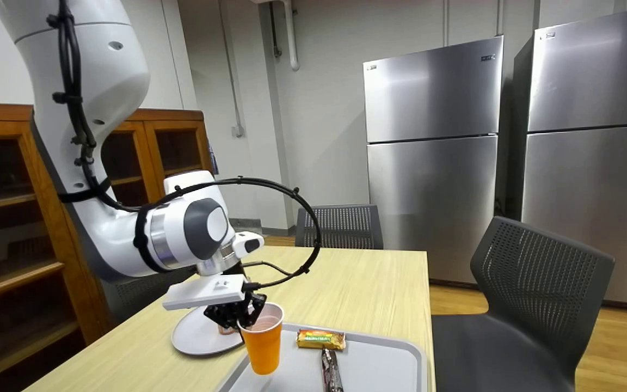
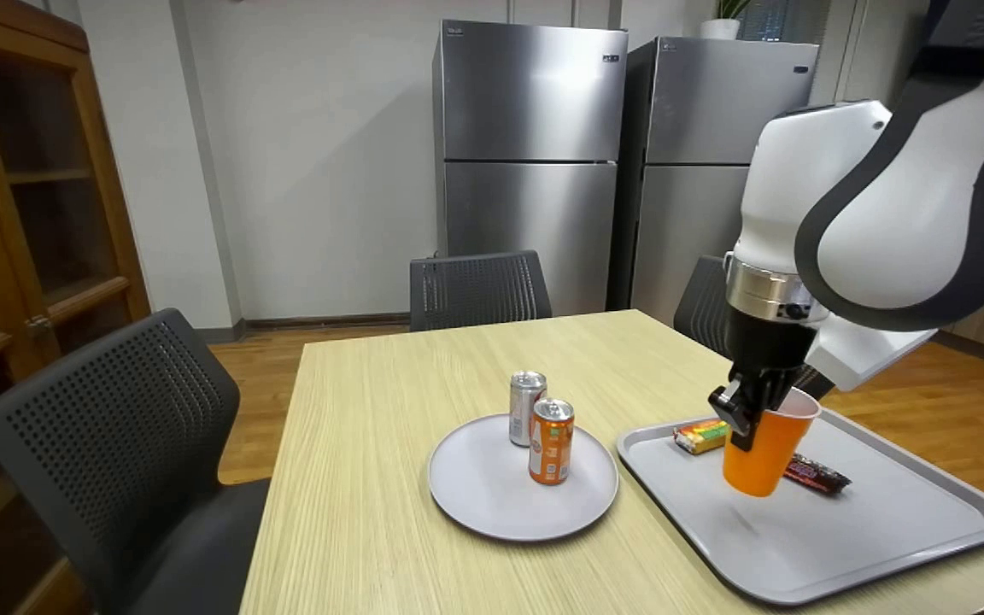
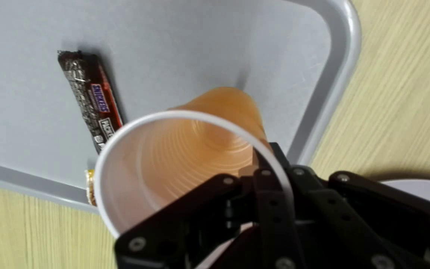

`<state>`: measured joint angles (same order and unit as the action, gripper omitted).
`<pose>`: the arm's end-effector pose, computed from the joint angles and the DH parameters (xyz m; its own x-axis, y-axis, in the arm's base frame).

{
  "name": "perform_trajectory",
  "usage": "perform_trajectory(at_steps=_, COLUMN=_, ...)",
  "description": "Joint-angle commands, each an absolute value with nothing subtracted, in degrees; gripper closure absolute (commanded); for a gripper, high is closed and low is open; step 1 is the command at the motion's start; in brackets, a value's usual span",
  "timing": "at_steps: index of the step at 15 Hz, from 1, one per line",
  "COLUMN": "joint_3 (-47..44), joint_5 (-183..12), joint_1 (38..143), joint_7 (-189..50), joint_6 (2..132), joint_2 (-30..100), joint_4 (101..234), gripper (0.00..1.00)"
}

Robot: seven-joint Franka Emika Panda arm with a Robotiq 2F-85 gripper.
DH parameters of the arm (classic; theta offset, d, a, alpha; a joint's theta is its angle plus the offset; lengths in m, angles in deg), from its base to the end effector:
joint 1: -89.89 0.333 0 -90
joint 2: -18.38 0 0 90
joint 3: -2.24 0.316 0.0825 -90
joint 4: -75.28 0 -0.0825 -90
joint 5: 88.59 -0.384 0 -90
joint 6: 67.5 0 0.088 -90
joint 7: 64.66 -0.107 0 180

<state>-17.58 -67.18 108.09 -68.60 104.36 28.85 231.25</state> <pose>0.4036 0.0075 0.1784 0.9570 0.2799 0.0758 0.2675 -0.9531 0.1417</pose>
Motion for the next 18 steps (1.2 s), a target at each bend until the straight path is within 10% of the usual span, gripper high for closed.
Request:
perform_trajectory(at_steps=1, joint_3=-19.0, joint_5=-63.3, joint_1=114.2, joint_7=-74.9, joint_6=103.4, joint_2=25.7, joint_4=232.6, gripper=1.0)
perform_trajectory(at_steps=18, joint_3=-18.5, joint_5=-62.1, joint_1=133.4, joint_7=-90.6, joint_6=104.3, joint_2=30.9, joint_4=230.0, gripper=1.0)
